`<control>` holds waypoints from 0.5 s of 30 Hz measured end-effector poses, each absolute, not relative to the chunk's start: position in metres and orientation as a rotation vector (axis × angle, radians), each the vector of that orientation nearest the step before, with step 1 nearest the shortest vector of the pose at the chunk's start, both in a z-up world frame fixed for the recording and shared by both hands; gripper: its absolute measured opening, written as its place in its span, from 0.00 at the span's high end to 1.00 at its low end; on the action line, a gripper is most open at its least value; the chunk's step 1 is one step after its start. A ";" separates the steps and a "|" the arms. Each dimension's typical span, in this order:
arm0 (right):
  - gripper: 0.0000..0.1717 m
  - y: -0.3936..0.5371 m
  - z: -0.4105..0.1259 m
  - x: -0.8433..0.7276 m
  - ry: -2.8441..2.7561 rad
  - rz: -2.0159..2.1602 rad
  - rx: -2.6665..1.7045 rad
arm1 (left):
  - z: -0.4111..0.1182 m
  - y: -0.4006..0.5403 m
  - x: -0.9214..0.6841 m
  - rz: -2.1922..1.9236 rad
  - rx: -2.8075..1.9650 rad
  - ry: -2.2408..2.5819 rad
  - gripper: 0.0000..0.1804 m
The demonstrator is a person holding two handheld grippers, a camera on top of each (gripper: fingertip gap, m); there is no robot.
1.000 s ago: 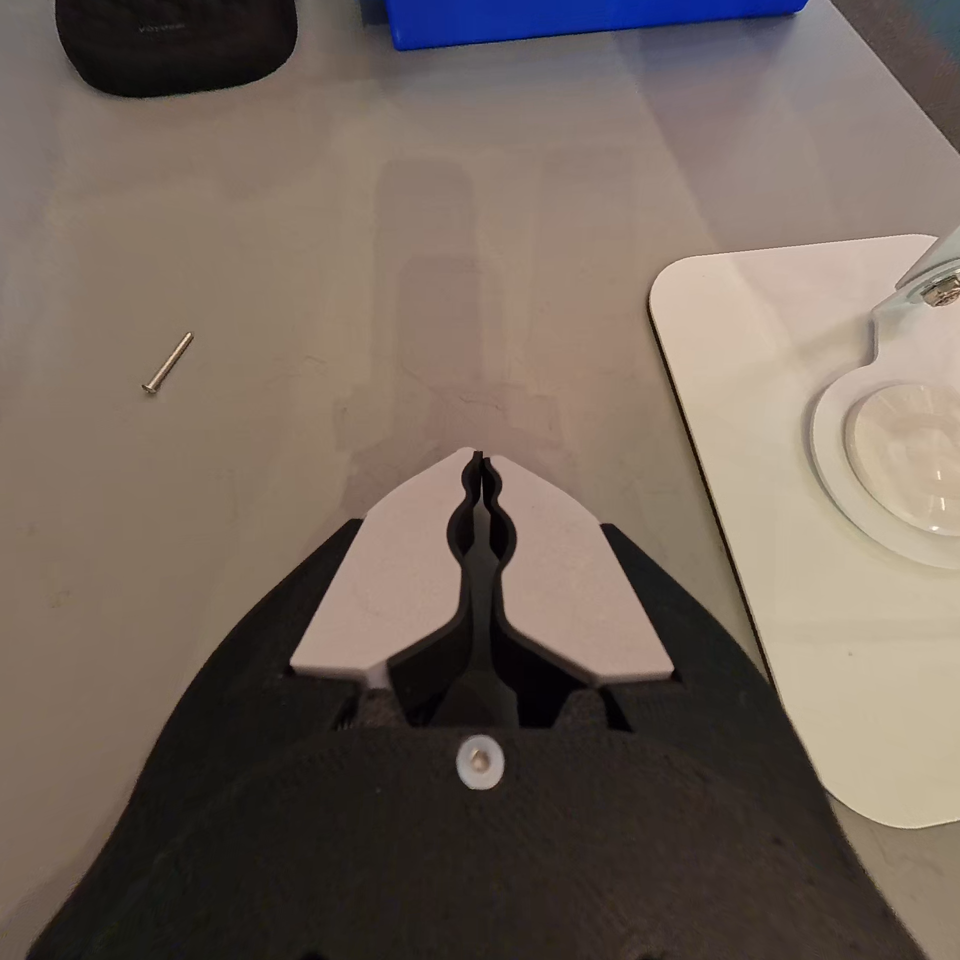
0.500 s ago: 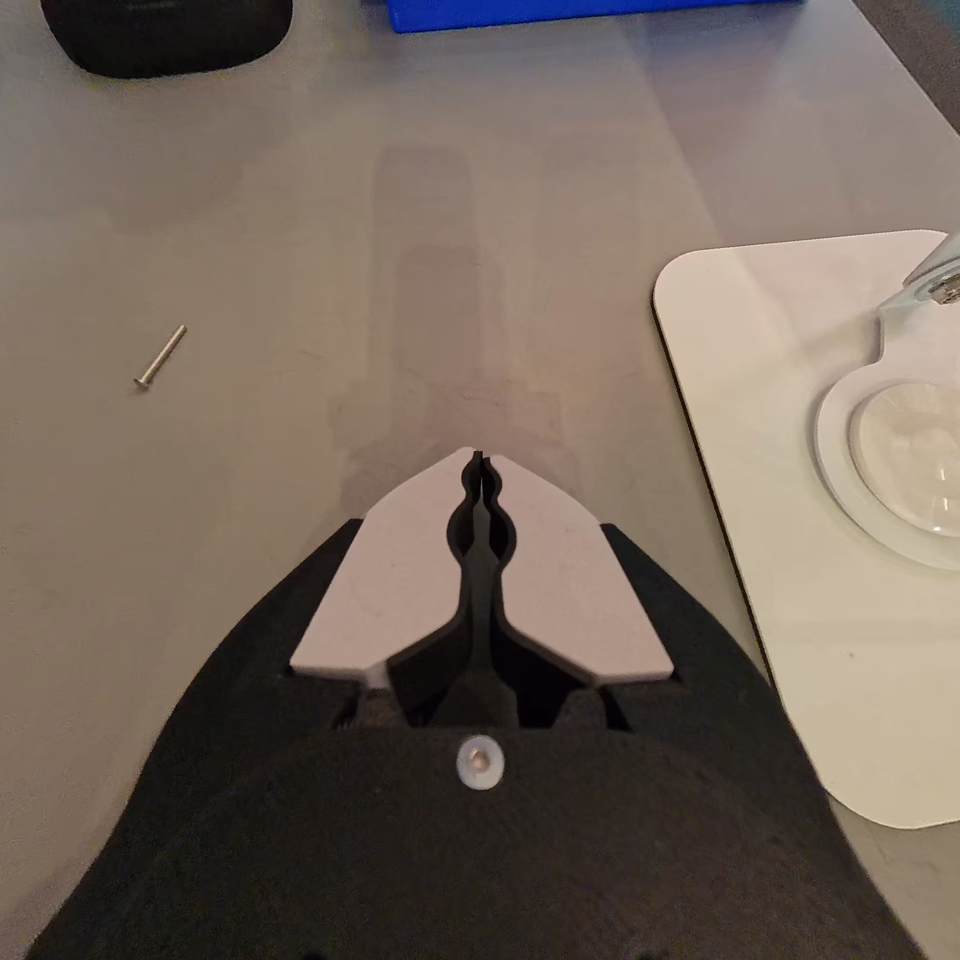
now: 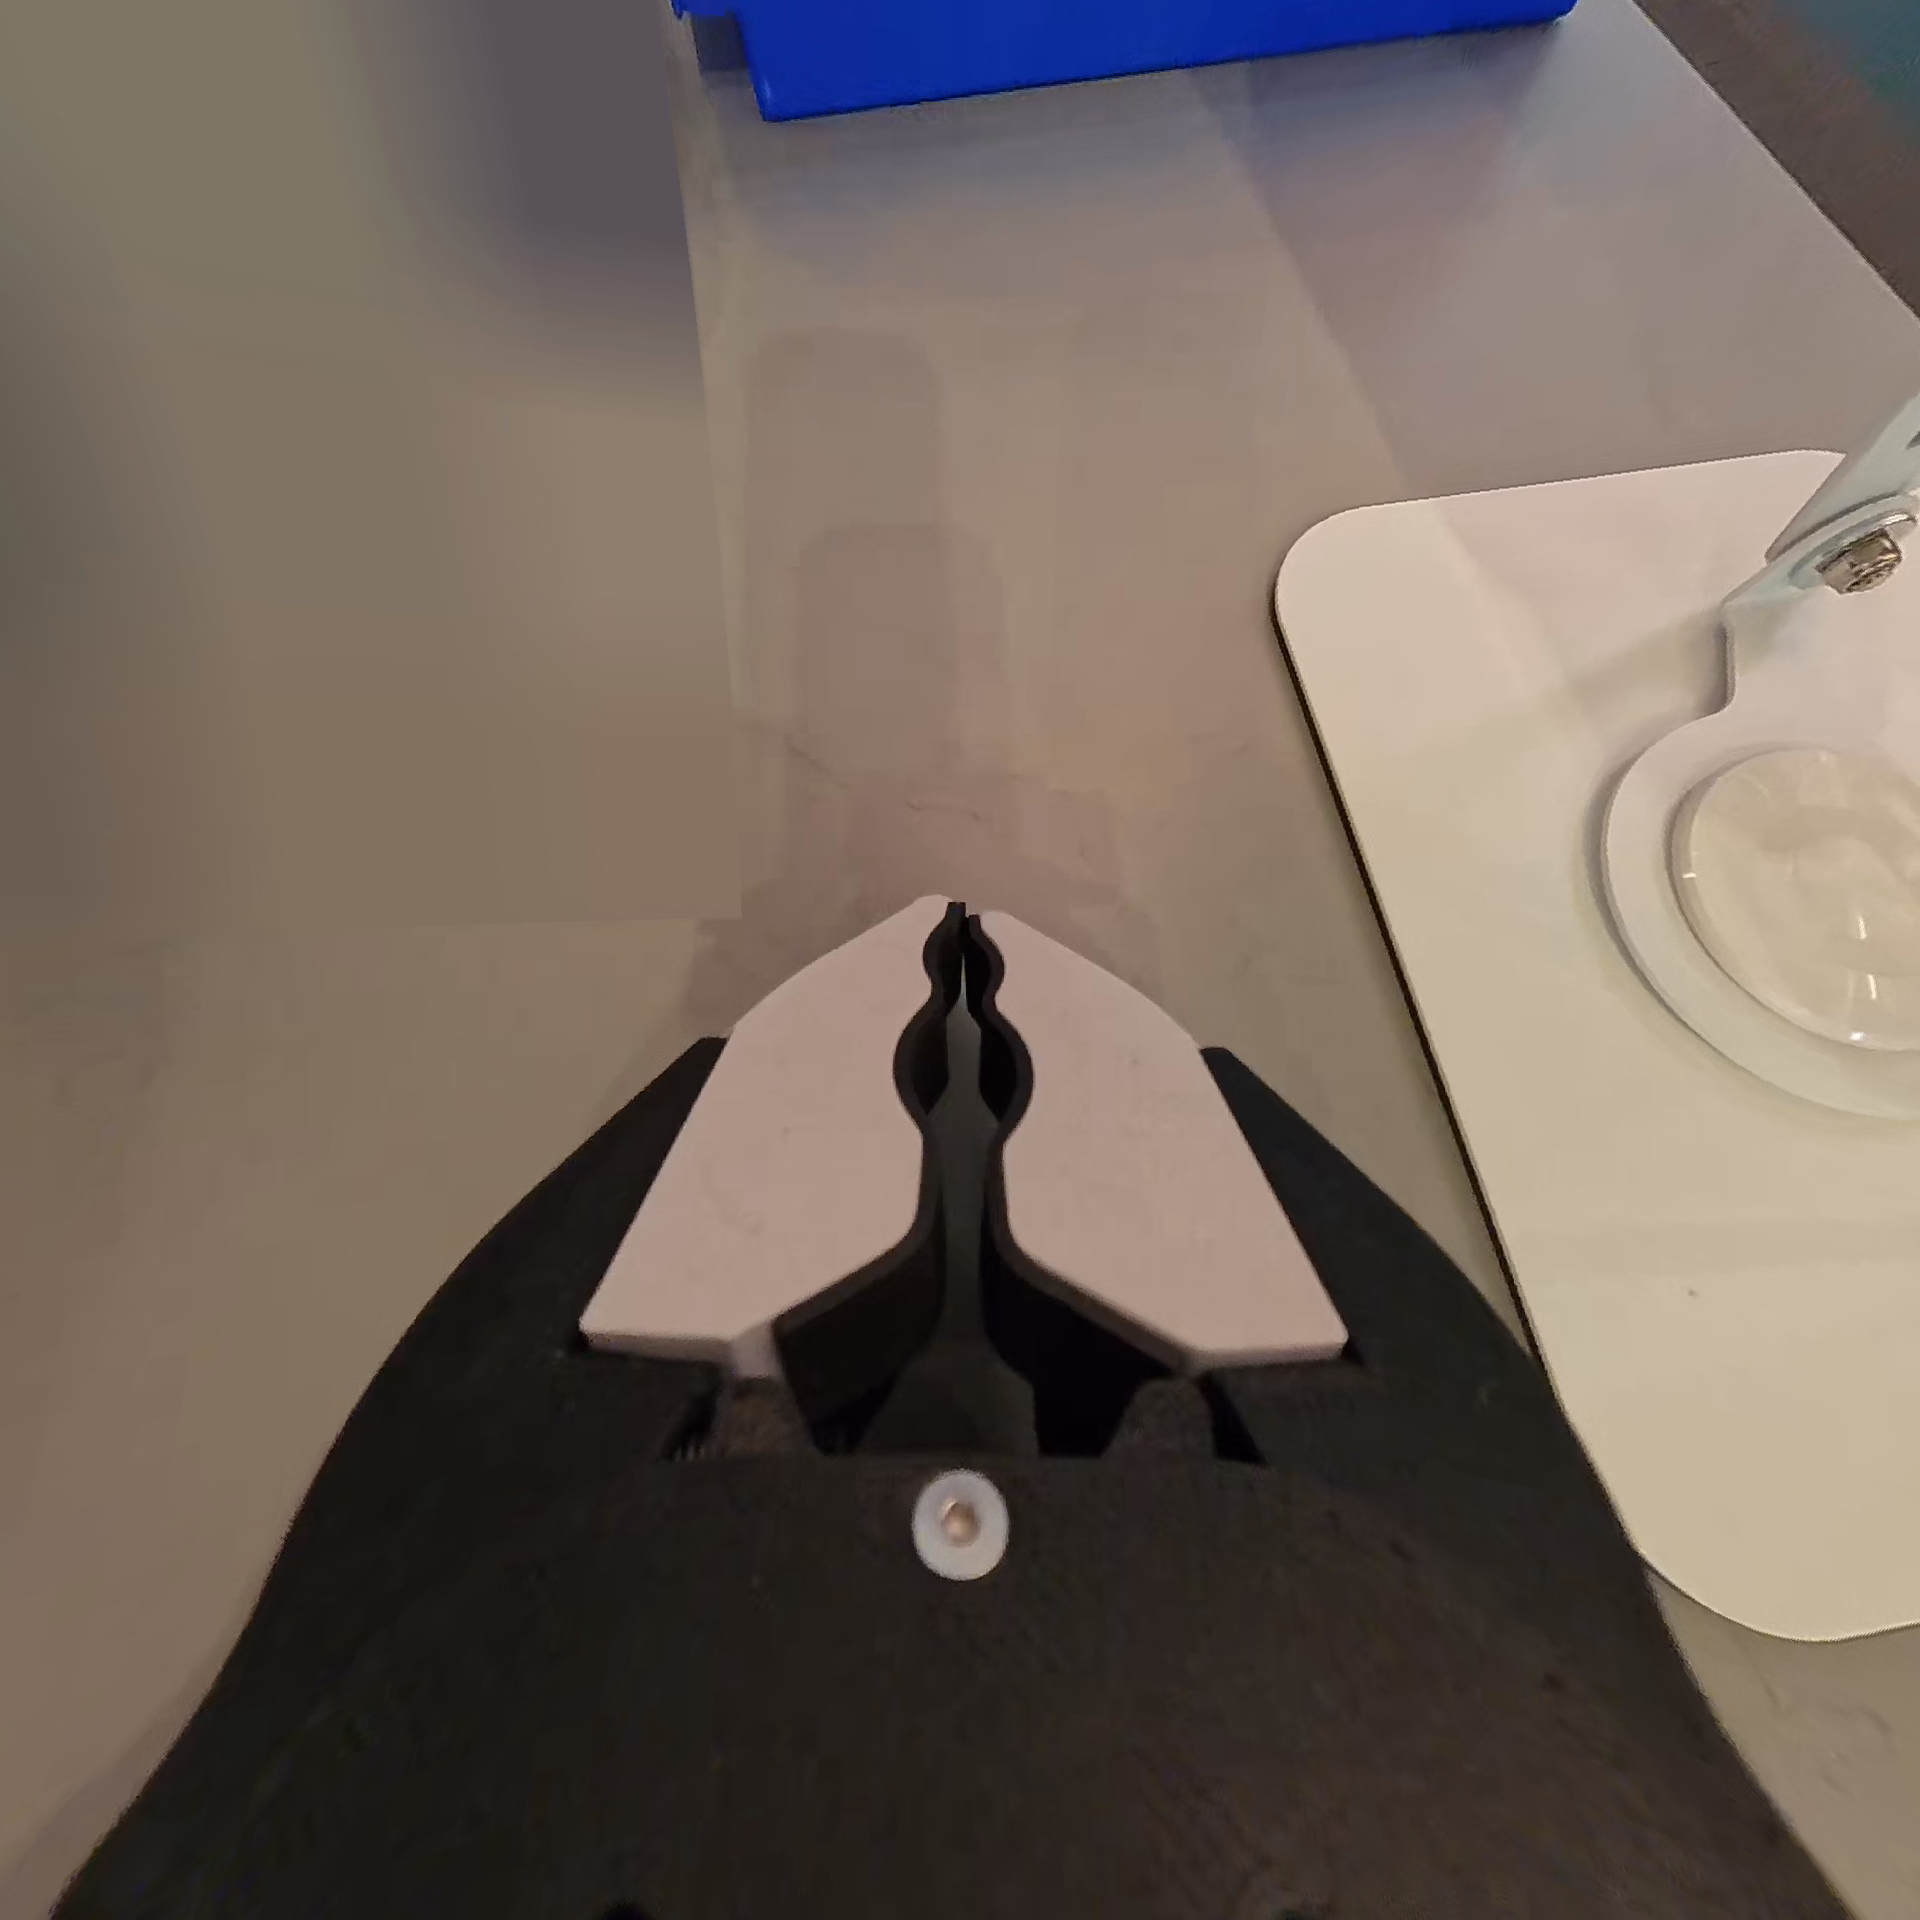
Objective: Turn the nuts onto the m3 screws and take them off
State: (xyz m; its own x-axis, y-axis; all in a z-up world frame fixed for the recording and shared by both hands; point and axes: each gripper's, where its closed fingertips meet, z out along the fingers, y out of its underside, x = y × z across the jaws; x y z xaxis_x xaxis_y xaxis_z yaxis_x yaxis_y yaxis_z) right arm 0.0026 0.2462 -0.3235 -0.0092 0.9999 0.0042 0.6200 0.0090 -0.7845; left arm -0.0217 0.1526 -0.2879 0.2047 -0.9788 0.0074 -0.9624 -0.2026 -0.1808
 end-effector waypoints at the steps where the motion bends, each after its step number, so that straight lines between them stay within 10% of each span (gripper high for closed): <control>1: 1.00 0.246 -0.323 0.002 -1.691 0.815 -1.672 | -0.296 0.155 -0.015 -0.170 -2.301 1.921 0.98; 15: 1.00 0.245 -0.326 0.002 -1.706 0.803 -1.678 | -0.344 0.151 0.004 -0.250 -2.364 1.976 0.97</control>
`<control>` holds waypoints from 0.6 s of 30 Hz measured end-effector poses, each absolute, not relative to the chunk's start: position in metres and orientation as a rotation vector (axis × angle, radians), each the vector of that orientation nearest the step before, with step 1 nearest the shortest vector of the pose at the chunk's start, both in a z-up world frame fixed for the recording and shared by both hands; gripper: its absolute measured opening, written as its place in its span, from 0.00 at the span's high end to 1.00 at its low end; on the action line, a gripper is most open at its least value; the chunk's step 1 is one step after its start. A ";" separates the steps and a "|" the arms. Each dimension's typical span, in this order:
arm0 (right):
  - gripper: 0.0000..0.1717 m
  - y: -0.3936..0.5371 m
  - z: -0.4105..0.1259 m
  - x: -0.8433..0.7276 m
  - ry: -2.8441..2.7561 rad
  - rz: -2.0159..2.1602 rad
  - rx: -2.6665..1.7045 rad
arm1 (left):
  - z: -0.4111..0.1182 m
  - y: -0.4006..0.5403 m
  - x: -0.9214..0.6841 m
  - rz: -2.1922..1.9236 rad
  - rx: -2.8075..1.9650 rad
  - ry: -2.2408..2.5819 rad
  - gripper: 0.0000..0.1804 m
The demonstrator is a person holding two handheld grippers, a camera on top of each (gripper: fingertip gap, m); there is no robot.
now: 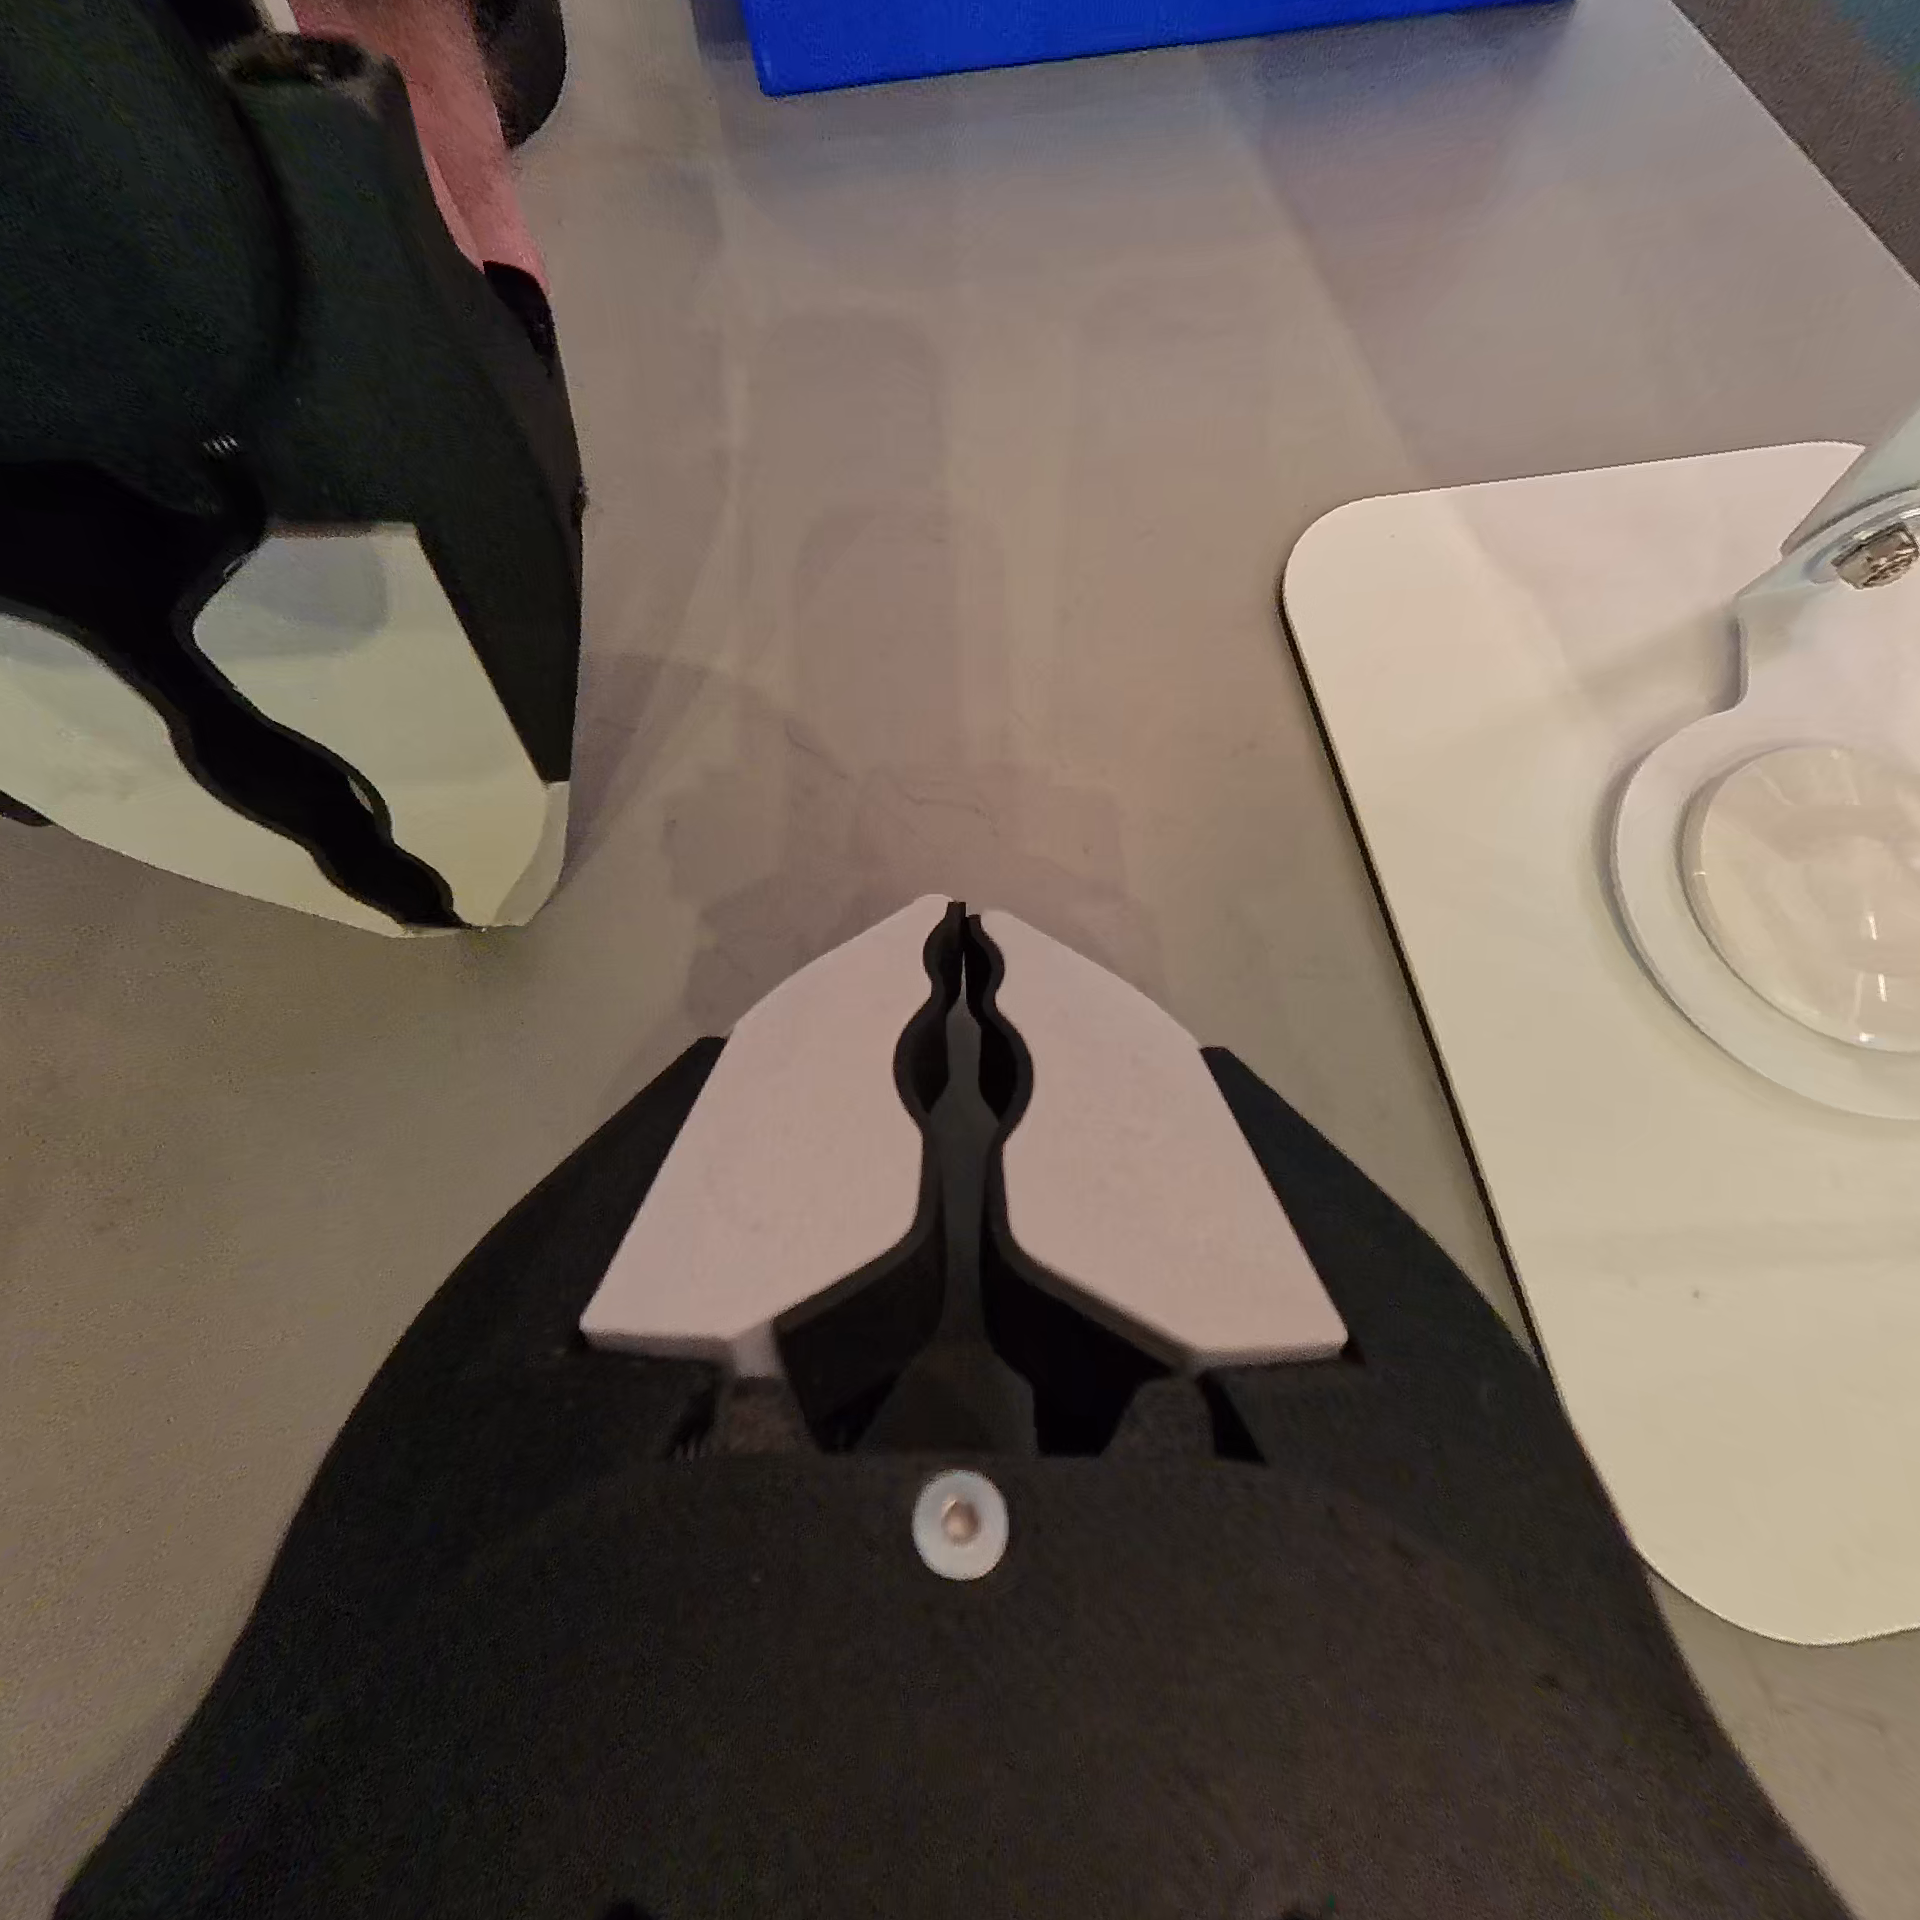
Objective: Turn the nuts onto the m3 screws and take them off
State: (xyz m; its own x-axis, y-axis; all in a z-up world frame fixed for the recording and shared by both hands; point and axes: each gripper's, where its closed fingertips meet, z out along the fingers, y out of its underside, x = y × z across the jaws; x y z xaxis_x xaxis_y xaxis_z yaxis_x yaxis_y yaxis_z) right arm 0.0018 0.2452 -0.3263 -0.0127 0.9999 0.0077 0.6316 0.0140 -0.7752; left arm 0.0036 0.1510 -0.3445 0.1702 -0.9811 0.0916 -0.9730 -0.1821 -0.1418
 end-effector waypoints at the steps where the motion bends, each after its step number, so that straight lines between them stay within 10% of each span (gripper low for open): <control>1: 1.00 0.245 -0.326 0.002 -1.707 0.801 -1.679 | -0.344 0.150 0.003 -0.252 -2.367 1.980 0.97; 18: 1.00 0.245 -0.328 0.002 -1.713 0.793 -1.679 | -0.326 0.118 -0.048 -0.069 -2.307 2.009 0.85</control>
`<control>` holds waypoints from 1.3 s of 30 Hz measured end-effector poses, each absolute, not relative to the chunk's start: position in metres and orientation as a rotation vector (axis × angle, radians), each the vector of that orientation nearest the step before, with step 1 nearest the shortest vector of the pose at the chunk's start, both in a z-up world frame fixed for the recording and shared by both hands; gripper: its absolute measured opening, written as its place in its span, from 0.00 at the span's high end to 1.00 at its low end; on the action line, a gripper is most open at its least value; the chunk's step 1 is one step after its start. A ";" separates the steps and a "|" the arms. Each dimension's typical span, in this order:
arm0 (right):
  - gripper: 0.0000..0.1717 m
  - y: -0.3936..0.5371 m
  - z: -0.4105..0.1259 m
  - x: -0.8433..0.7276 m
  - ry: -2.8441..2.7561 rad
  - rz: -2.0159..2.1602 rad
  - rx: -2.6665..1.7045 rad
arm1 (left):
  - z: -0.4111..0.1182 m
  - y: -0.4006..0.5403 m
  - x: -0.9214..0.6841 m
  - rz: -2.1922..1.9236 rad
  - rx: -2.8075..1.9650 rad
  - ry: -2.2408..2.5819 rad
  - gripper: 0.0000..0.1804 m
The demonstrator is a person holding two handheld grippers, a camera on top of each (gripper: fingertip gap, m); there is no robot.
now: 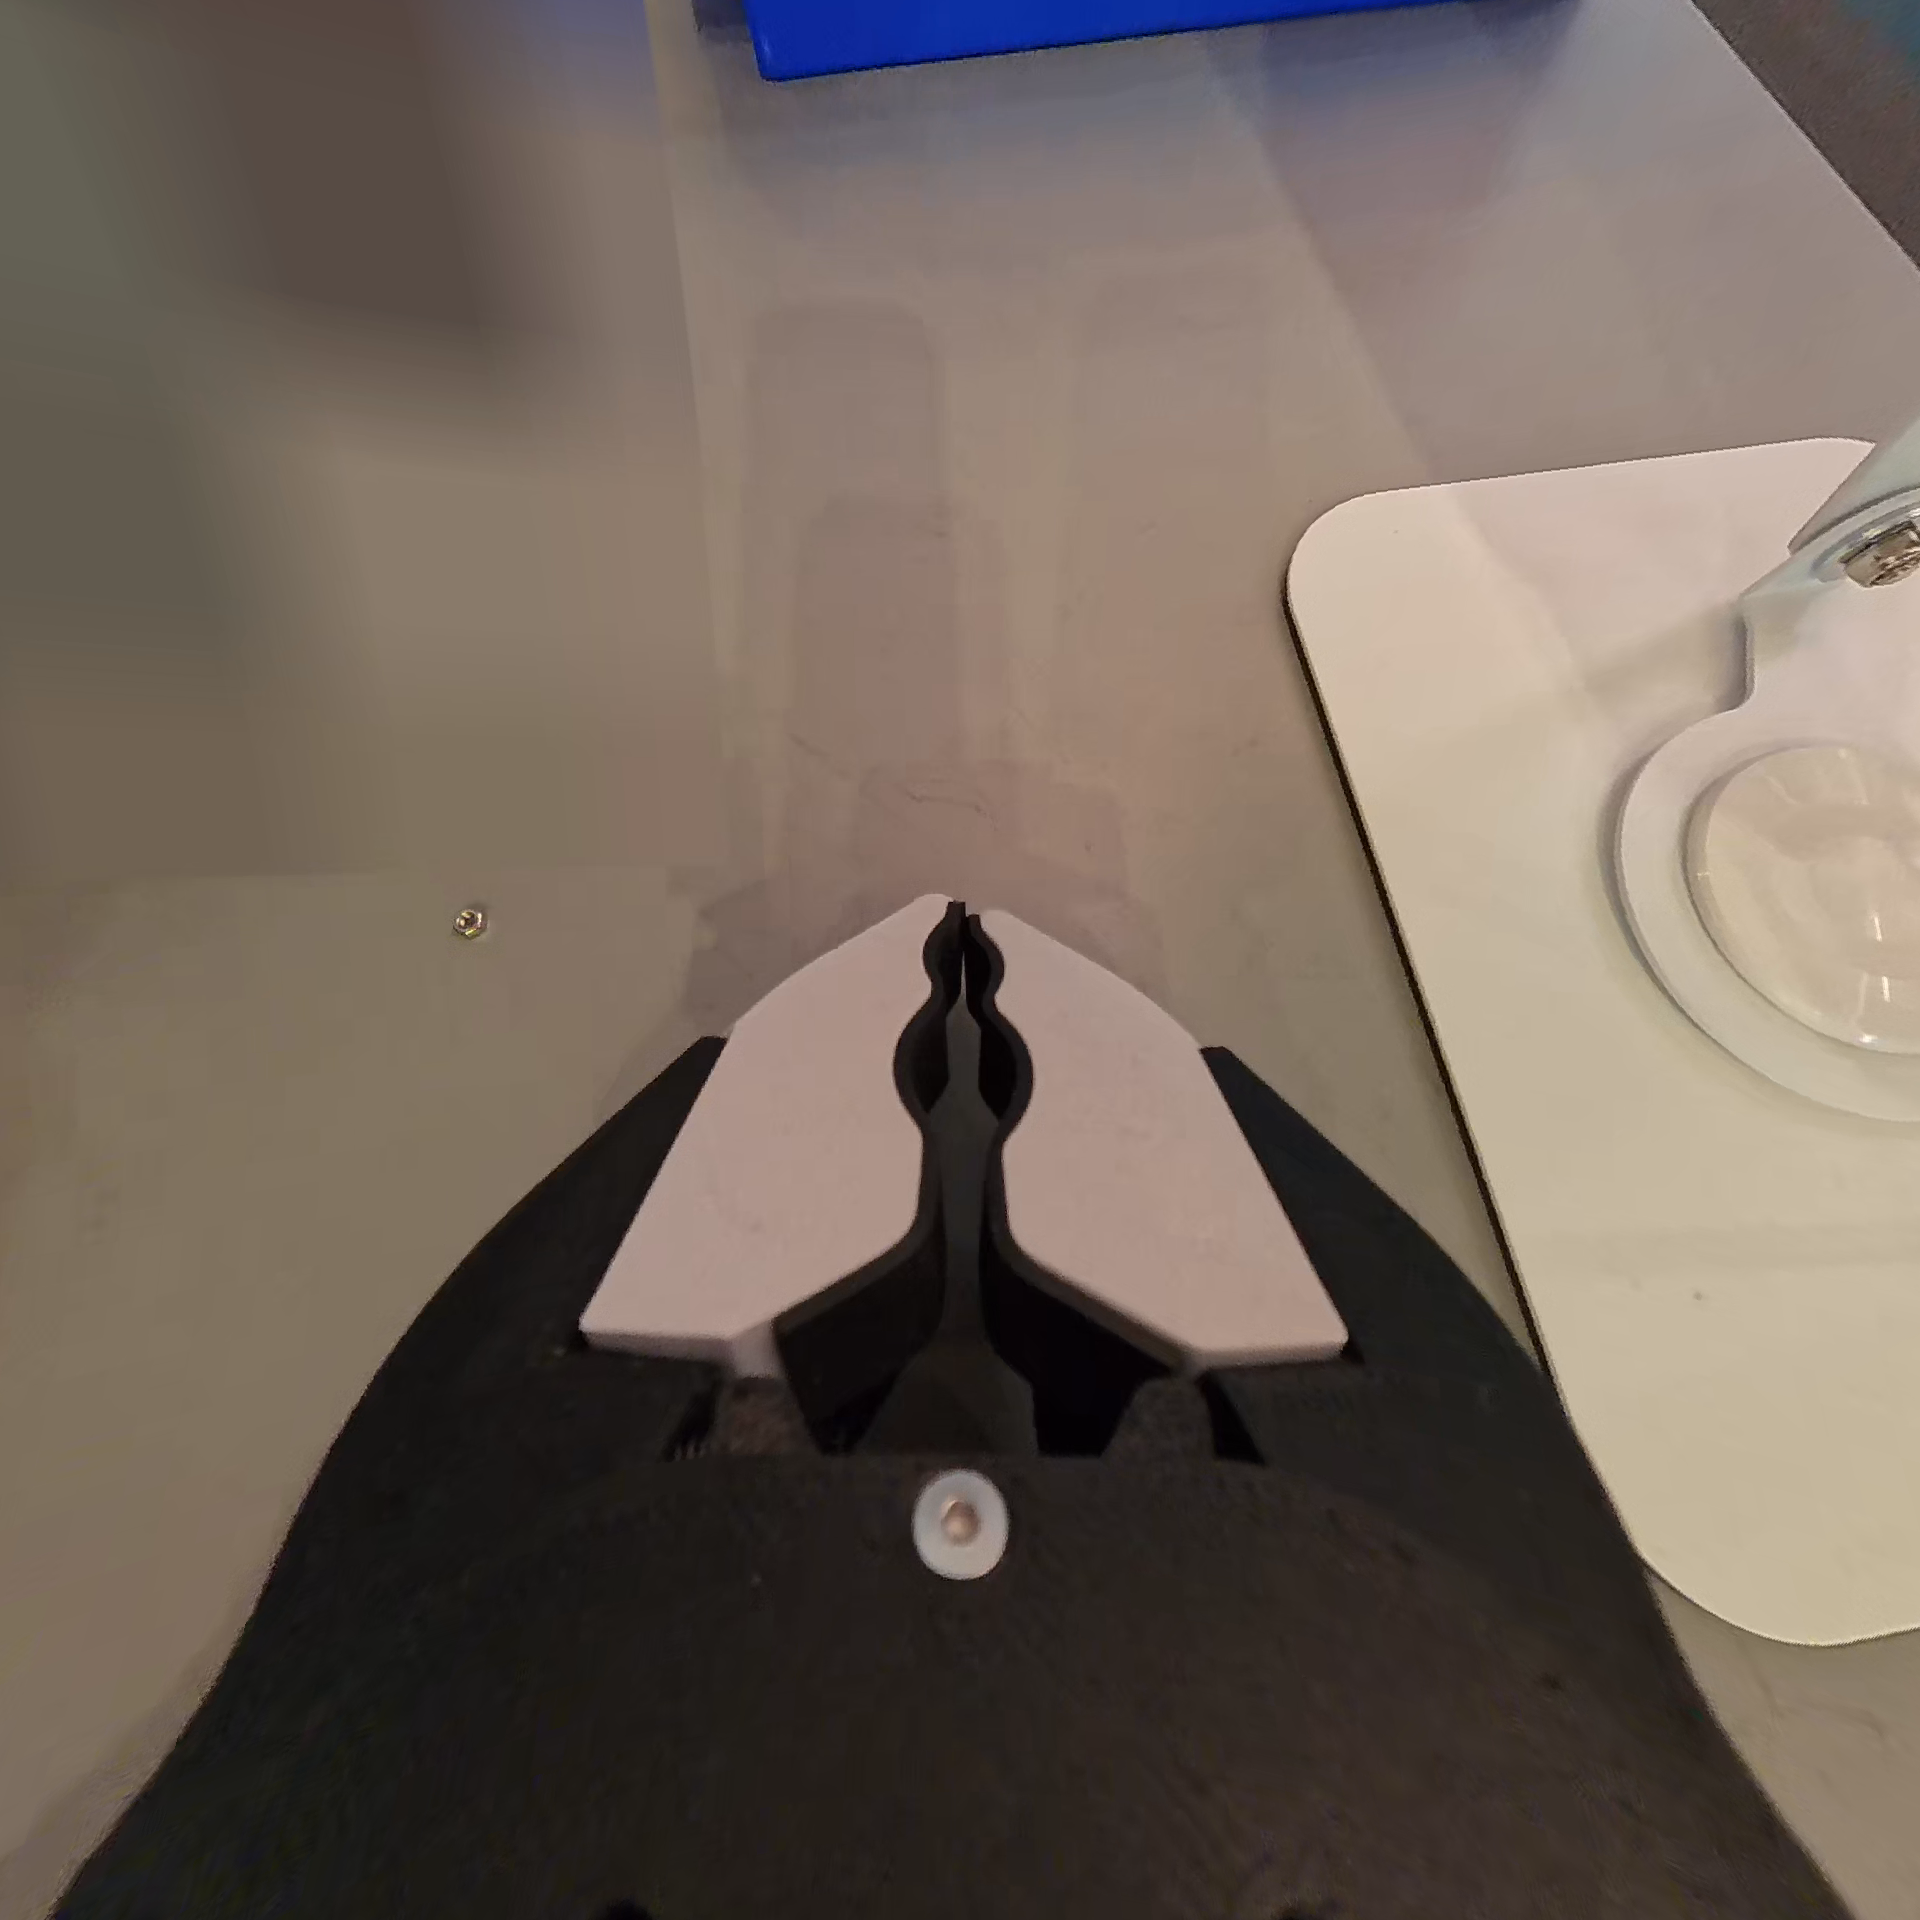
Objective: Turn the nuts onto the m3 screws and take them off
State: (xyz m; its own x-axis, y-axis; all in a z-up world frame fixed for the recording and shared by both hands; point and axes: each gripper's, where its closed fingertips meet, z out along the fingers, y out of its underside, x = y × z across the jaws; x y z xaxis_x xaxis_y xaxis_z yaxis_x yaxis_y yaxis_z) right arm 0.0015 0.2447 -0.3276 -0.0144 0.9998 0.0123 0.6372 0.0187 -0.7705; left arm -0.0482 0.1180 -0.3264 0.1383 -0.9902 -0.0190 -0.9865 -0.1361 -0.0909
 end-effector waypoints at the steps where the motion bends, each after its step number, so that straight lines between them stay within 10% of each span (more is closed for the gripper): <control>1: 1.00 0.245 -0.328 0.001 -1.713 0.792 -1.678 | -0.330 0.115 -0.048 -0.071 -2.305 2.018 0.86; 28: 1.00 0.246 -0.321 0.002 -1.679 0.832 -1.664 | -0.344 0.117 -0.044 -0.214 -2.328 1.810 0.99; 39: 0.92 0.225 -0.230 0.003 -1.275 1.617 -1.397 | -0.254 0.182 -0.015 -0.680 -2.004 1.043 0.99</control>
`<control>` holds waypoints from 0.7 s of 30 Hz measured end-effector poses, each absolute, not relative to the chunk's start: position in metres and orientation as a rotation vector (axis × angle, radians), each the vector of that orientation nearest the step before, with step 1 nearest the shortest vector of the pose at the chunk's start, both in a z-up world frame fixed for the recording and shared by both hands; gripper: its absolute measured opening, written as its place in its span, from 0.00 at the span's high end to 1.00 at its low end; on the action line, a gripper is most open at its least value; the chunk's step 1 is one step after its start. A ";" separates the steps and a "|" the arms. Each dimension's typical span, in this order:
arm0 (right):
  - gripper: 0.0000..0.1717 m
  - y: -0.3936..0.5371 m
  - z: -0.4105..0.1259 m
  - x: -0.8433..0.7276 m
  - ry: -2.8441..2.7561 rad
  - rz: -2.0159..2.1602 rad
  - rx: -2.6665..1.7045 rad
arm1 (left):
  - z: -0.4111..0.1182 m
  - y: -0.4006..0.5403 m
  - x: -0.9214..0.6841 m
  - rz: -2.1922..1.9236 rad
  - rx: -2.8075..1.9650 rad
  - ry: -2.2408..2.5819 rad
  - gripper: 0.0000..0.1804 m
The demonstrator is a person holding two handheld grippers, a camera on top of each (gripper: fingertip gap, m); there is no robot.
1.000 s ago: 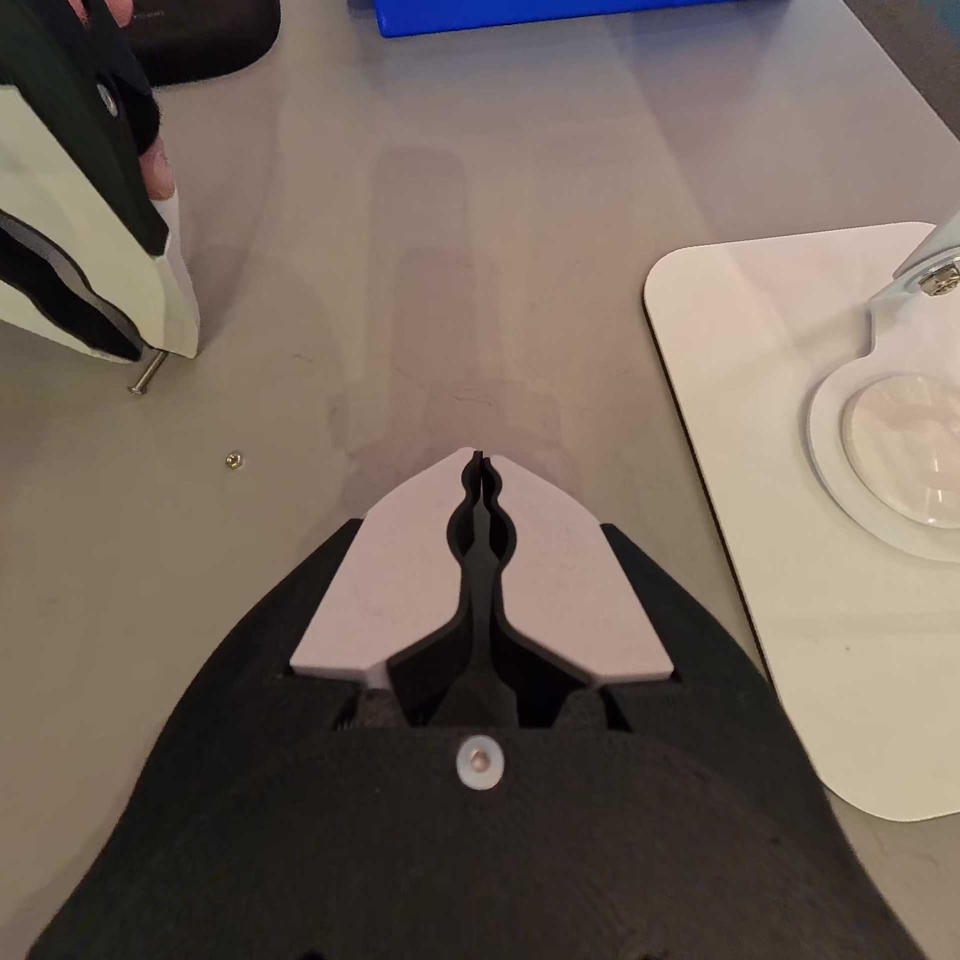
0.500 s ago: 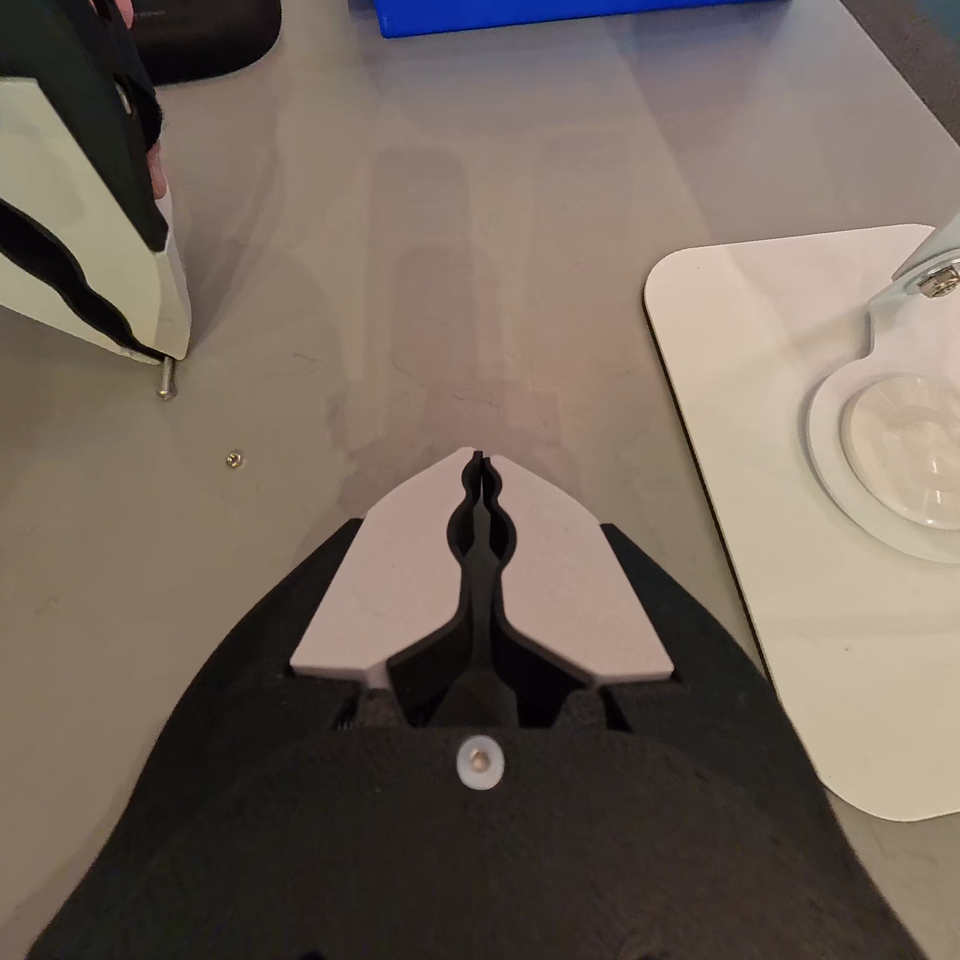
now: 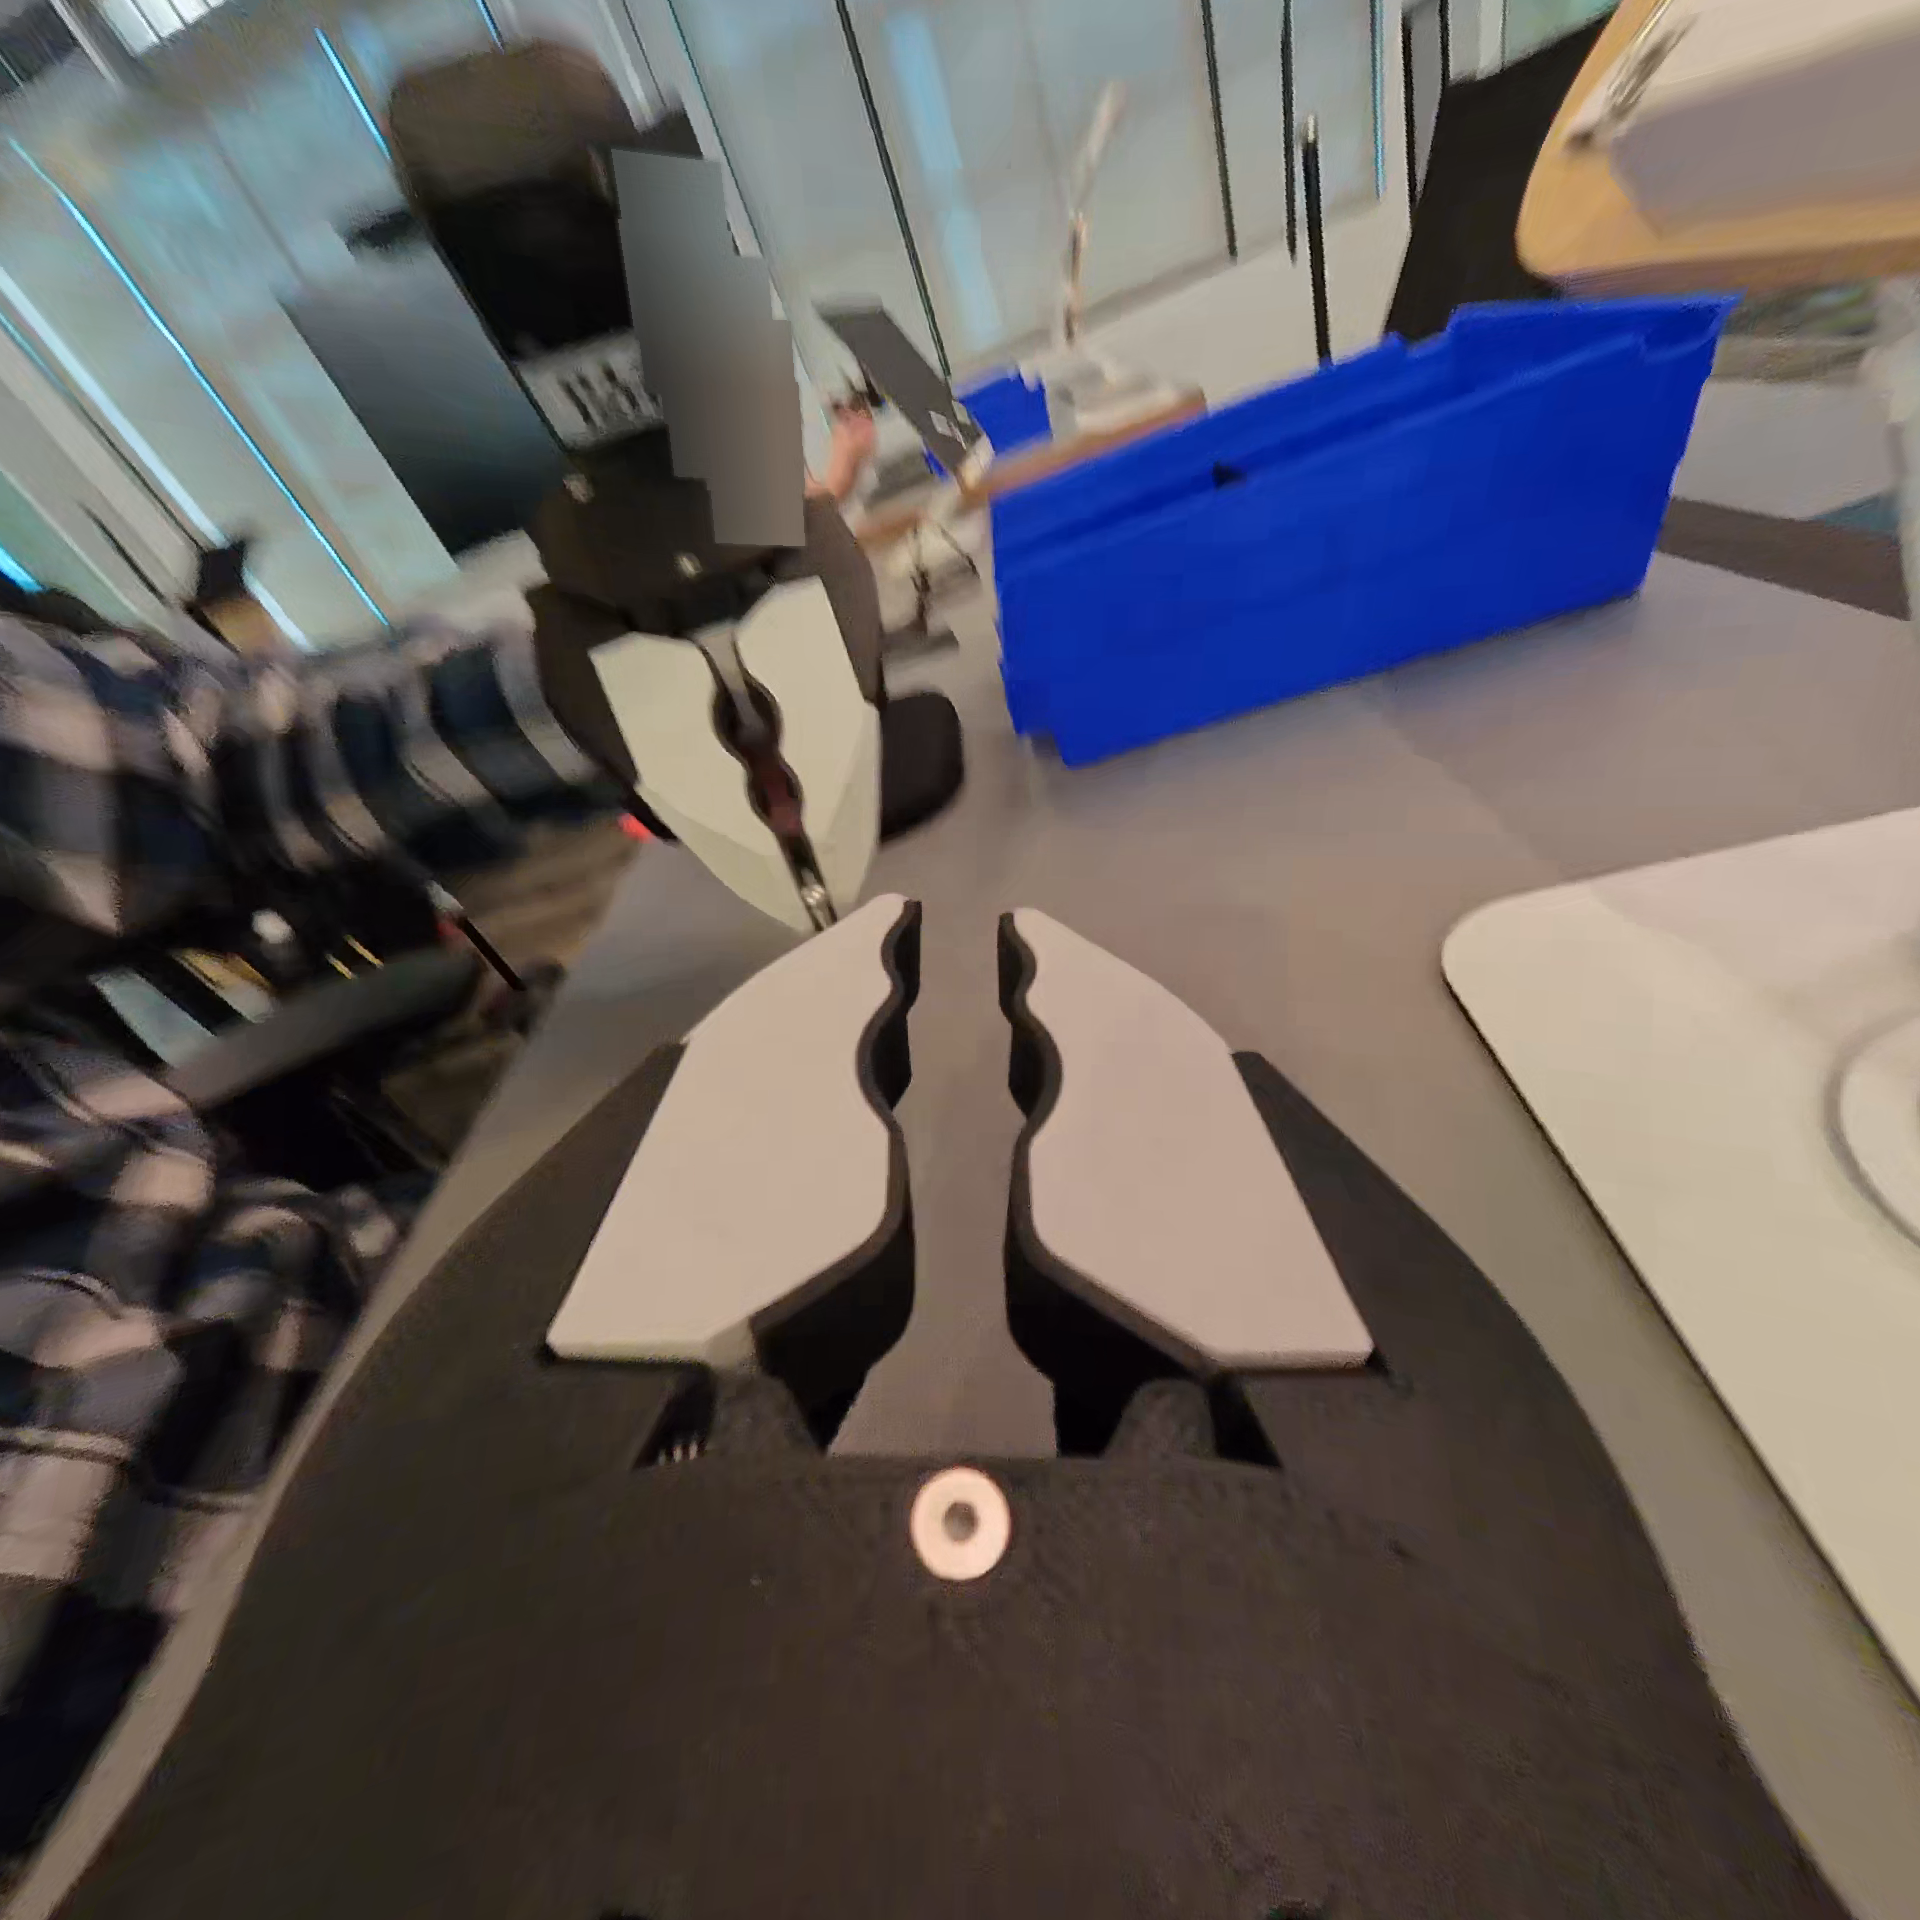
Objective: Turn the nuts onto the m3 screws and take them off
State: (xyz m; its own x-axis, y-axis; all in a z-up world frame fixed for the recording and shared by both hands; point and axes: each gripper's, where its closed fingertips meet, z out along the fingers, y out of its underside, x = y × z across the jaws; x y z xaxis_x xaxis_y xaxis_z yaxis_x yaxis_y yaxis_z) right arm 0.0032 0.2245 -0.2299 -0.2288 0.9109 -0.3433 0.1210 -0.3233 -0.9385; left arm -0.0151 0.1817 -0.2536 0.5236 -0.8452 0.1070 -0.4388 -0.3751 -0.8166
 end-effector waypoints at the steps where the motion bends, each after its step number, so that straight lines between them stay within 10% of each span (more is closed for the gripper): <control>1: 0.91 0.226 -0.224 0.006 -1.234 1.669 -1.373 | -0.249 0.186 -0.012 -0.705 -1.975 1.003 0.99; 21: 0.98 0.198 -0.209 0.008 -1.303 1.844 -1.229 | -0.228 0.199 0.021 -0.895 -1.813 0.839 0.99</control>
